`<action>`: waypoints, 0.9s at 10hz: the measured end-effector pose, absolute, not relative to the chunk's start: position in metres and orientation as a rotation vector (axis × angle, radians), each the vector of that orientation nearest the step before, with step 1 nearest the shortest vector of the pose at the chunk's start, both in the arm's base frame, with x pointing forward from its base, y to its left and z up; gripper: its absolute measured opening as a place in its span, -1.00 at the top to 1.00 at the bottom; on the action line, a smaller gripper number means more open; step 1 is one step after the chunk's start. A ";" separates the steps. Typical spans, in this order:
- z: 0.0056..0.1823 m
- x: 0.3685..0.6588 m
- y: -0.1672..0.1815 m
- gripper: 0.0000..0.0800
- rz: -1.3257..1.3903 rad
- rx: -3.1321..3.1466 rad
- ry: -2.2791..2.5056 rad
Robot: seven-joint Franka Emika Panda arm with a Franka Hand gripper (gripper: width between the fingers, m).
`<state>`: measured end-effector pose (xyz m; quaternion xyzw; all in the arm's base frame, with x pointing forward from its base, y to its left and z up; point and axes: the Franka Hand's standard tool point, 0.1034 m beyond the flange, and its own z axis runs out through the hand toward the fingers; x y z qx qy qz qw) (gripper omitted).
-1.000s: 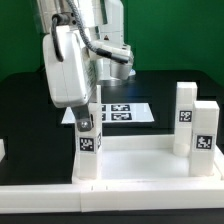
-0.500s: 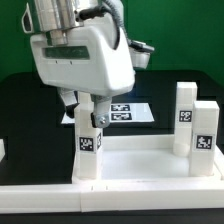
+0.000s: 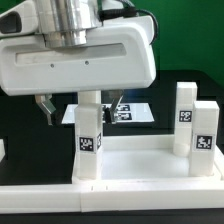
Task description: Assemble desk
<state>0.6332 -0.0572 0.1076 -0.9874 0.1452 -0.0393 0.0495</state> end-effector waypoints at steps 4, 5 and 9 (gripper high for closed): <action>0.107 0.633 -0.058 0.29 -0.103 -2.938 0.752; 0.107 0.634 -0.057 0.29 -0.102 -2.895 0.899; 0.106 0.631 -0.049 0.29 -0.061 -2.329 1.926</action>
Offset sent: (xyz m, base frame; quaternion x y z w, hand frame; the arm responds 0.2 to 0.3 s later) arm 0.0000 0.0000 0.0000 0.0000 0.0000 0.1938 0.9810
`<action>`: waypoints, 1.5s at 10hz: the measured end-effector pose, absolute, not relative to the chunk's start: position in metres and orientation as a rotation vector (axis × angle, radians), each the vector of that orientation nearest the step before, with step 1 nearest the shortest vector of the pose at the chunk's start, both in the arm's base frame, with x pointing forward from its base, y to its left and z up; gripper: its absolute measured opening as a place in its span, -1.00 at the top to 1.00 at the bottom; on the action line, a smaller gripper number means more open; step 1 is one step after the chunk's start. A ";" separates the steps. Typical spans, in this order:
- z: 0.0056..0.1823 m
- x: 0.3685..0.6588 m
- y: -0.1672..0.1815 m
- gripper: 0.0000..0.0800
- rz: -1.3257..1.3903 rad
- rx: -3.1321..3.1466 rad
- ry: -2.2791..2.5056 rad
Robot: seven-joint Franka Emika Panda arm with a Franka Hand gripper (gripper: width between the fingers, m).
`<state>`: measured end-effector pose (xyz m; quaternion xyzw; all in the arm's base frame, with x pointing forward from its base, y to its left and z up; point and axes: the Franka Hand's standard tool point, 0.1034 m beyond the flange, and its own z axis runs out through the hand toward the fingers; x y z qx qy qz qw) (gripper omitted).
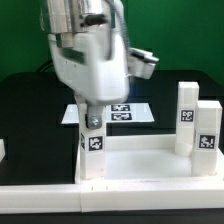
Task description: Assemble desk
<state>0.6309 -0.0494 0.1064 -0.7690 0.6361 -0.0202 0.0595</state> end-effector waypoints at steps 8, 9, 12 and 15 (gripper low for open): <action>0.108 0.633 -0.052 -0.59 -0.058 -2.324 1.880; 0.109 0.634 -0.050 -0.61 -0.083 -2.509 1.626; 0.109 0.634 -0.052 -0.62 -0.106 -2.662 1.384; 0.109 0.641 -0.040 -0.62 -0.218 -3.036 0.548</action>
Offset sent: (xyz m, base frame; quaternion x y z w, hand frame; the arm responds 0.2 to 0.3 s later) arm 0.0000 0.0000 0.0000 0.0000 0.0000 0.1938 0.9810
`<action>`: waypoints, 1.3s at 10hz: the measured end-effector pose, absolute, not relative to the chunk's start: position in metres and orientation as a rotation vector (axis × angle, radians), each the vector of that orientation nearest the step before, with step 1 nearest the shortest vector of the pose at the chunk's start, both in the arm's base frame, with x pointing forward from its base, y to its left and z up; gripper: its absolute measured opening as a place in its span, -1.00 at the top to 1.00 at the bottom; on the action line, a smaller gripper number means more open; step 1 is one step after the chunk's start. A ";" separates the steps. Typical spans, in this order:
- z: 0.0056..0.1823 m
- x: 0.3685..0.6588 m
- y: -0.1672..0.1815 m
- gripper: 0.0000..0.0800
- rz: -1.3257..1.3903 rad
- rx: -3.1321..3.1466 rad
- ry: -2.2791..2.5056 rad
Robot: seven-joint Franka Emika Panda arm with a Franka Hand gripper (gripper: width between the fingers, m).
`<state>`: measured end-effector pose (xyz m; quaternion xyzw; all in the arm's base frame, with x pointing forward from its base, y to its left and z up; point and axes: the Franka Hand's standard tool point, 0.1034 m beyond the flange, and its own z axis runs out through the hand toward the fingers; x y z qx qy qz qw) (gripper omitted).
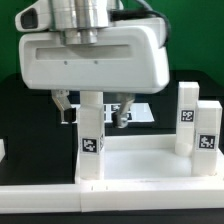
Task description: Assemble desk
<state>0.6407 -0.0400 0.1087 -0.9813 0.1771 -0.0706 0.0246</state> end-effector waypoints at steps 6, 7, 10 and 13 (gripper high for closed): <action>0.106 0.638 -0.049 0.27 -0.194 -2.935 0.954; 0.106 0.637 -0.051 0.27 -0.163 -2.842 1.192; 0.106 0.634 -0.053 0.28 -0.015 -2.396 1.873; 0.105 0.634 -0.054 0.28 0.010 -2.166 2.111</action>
Offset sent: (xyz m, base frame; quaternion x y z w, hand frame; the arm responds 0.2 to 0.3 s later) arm 0.0000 0.0000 0.0000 0.0000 0.0000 0.0650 0.9979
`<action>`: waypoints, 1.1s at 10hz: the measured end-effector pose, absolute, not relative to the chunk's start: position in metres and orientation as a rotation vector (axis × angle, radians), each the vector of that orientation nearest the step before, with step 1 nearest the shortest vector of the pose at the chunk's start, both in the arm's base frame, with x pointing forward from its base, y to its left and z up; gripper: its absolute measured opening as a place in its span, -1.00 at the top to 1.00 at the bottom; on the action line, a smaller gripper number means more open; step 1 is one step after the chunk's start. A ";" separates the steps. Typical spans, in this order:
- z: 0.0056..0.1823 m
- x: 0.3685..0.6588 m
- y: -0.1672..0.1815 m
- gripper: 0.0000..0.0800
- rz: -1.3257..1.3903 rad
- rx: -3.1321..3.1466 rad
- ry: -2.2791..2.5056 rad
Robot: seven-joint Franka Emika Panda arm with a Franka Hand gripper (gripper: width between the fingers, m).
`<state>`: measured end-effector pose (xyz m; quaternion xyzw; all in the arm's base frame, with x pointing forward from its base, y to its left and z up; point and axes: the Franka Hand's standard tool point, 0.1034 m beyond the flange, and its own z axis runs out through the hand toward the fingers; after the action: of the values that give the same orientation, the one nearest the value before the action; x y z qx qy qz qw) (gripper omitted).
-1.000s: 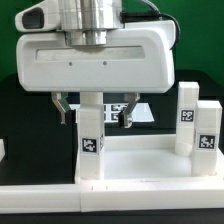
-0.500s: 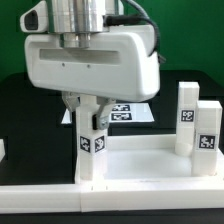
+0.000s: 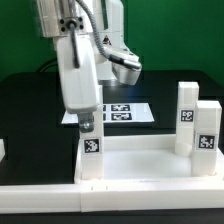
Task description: Assemble desk
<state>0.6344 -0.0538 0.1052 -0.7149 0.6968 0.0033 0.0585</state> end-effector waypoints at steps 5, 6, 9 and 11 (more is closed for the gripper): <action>0.105 0.632 -0.054 0.03 0.050 -1.752 2.427; 0.104 0.631 -0.054 0.03 0.051 -1.756 2.427; 0.130 0.638 -0.048 -0.60 0.031 -1.748 2.380; 0.165 0.643 -0.043 -0.62 0.036 -1.727 2.335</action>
Offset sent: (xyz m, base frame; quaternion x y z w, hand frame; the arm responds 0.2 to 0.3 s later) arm -0.0027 0.0053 0.0006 0.0244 -0.0397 0.2376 0.9702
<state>0.6427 -0.0428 0.1654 -0.5904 0.7983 0.0123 0.1185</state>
